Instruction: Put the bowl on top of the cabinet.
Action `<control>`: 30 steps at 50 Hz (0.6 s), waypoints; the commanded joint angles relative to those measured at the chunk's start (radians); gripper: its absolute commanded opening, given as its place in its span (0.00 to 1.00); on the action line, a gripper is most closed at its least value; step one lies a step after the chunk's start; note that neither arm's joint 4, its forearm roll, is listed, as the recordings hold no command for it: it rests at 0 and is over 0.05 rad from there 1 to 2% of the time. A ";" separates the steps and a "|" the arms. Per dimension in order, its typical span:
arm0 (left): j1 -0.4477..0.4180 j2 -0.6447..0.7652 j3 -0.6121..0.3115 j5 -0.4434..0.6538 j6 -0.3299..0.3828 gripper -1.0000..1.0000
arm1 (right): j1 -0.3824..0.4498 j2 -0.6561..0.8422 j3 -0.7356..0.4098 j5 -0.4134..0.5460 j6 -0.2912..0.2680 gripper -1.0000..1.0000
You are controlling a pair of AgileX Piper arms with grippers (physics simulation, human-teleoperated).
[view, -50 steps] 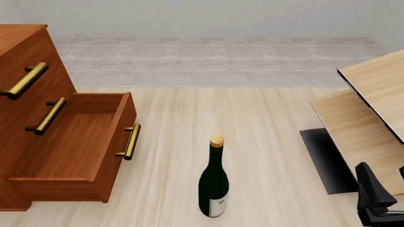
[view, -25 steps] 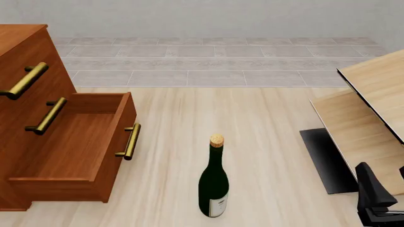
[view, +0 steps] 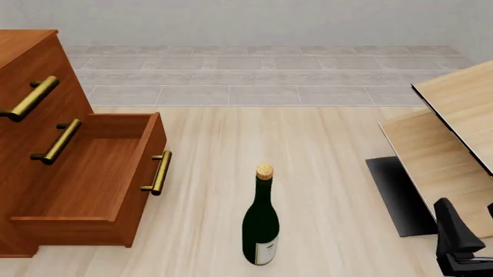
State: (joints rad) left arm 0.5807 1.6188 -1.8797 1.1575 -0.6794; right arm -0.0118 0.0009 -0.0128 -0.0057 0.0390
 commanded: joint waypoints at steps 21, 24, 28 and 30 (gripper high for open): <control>0.019 0.005 0.036 -0.022 0.036 1.00 | -0.004 0.000 -0.004 0.000 0.003 1.00; 0.016 0.005 0.026 -0.021 0.032 1.00 | -0.003 0.000 0.000 -0.005 0.003 1.00; 0.021 0.000 0.019 -0.016 0.033 1.00 | -0.004 0.000 0.004 -0.010 0.004 1.00; 0.020 -0.002 0.018 -0.015 0.032 1.00 | -0.004 0.000 0.005 -0.011 0.005 1.00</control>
State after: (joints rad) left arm 0.5863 1.6074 -1.8569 1.1263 -0.6503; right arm -0.0153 0.0006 -0.0112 -0.0121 0.0419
